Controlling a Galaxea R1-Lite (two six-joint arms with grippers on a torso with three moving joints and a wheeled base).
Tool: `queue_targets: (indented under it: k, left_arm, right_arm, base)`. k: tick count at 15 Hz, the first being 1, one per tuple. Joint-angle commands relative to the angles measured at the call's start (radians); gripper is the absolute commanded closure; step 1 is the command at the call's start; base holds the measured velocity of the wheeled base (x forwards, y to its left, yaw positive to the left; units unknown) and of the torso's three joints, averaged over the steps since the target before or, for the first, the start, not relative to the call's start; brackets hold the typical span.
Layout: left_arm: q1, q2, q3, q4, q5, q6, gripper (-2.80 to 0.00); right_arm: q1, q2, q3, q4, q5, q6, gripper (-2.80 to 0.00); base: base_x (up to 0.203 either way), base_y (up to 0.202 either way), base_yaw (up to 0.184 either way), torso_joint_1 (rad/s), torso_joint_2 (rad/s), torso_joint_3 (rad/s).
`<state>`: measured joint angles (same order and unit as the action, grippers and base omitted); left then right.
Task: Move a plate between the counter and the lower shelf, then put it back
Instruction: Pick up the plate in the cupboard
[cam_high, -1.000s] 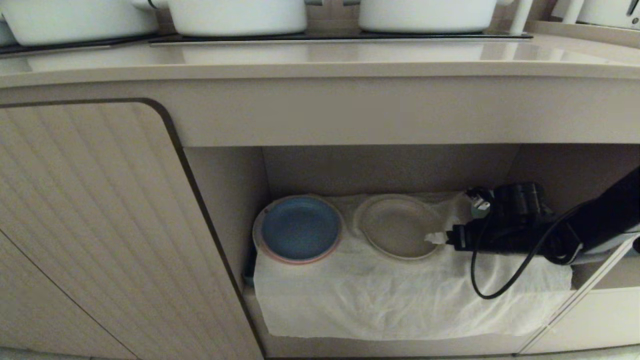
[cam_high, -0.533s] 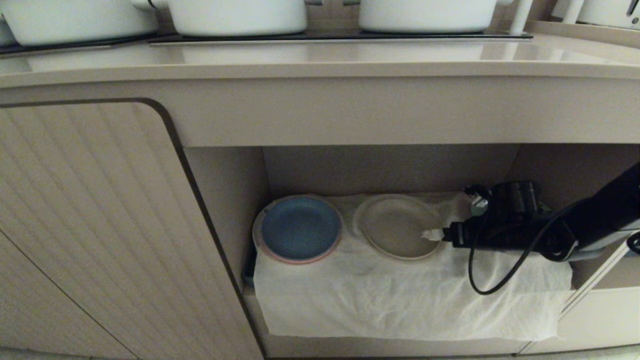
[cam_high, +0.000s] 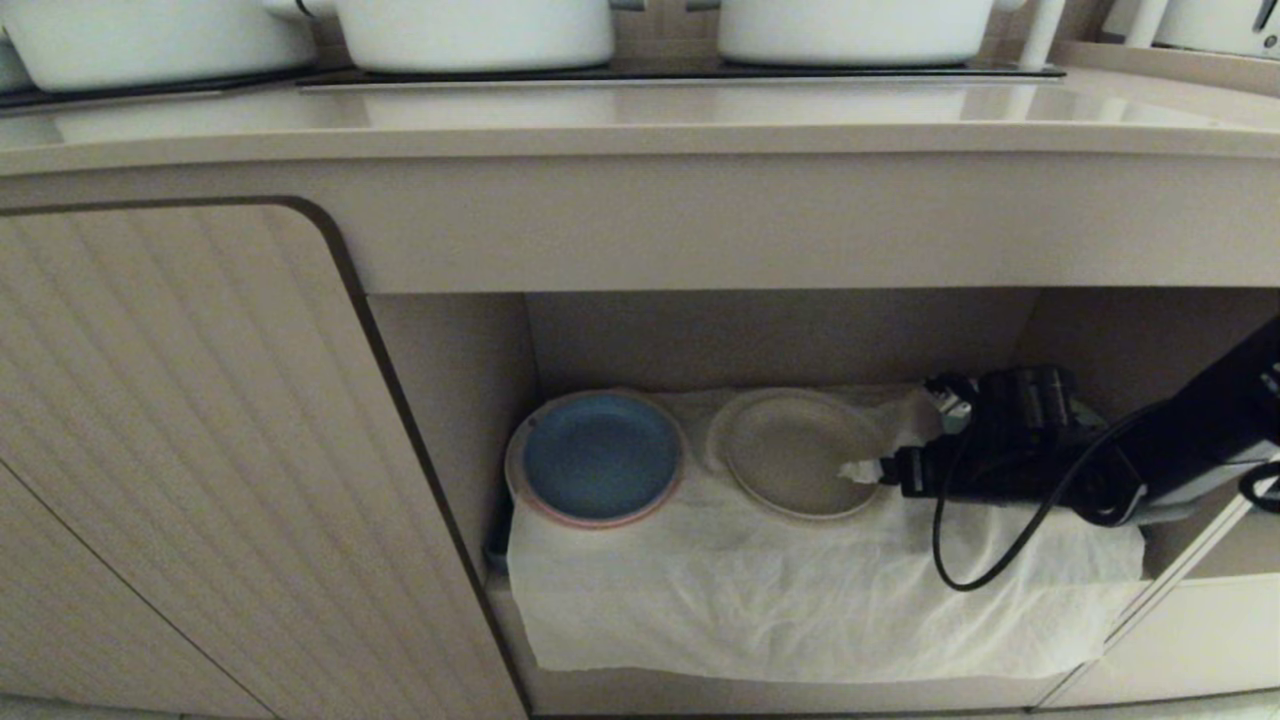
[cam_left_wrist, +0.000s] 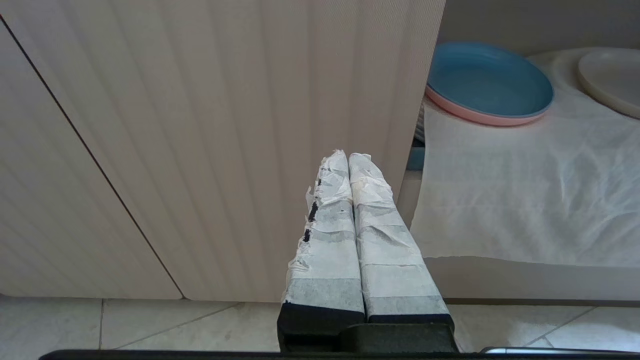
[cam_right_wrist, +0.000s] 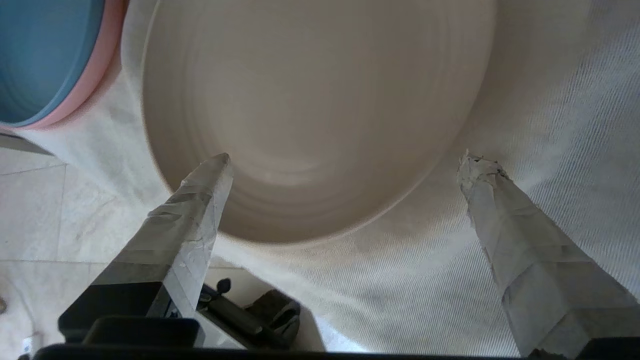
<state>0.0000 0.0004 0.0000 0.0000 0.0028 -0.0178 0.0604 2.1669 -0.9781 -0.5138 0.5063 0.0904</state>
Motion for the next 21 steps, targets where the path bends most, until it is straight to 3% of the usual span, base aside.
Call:
queue_targets:
  k: [1,9,13,19,21]
  left_arm:
    - [0.0,0.0,0.0,0.0,0.0,-0.001,0.0]
    - [0.0,0.0,0.0,0.0,0.0,-0.001,0.0]
    - [0.0,0.0,0.0,0.0,0.0,-0.001,0.0]
    - [0.0,0.0,0.0,0.0,0.0,-0.001,0.0]
    - [0.0,0.0,0.0,0.0,0.0,-0.001,0.0]
  right_arm:
    - [0.004,0.01,-0.001,-0.013,0.0,0.0,-2.8]
    - [0.027,0.05,-0.027,-0.065,-0.002,0.002,-2.8]
    - [0.03,0.06,-0.028,-0.066,-0.06,0.002,-2.8]
    - [0.038,0.06,-0.025,-0.065,-0.076,0.0,-2.8]
    - [0.039,0.064,-0.028,-0.063,-0.122,-0.001,-2.8]
  base:
    - [0.0,0.0,0.0,0.0,0.0,0.0]
    - [0.0,0.0,0.0,0.0,0.0,0.0]
    - [0.0,0.0,0.0,0.0,0.0,0.0]
    - [0.0,0.0,0.0,0.0,0.0,0.0]
    - [0.0,0.0,0.0,0.0,0.0,0.0]
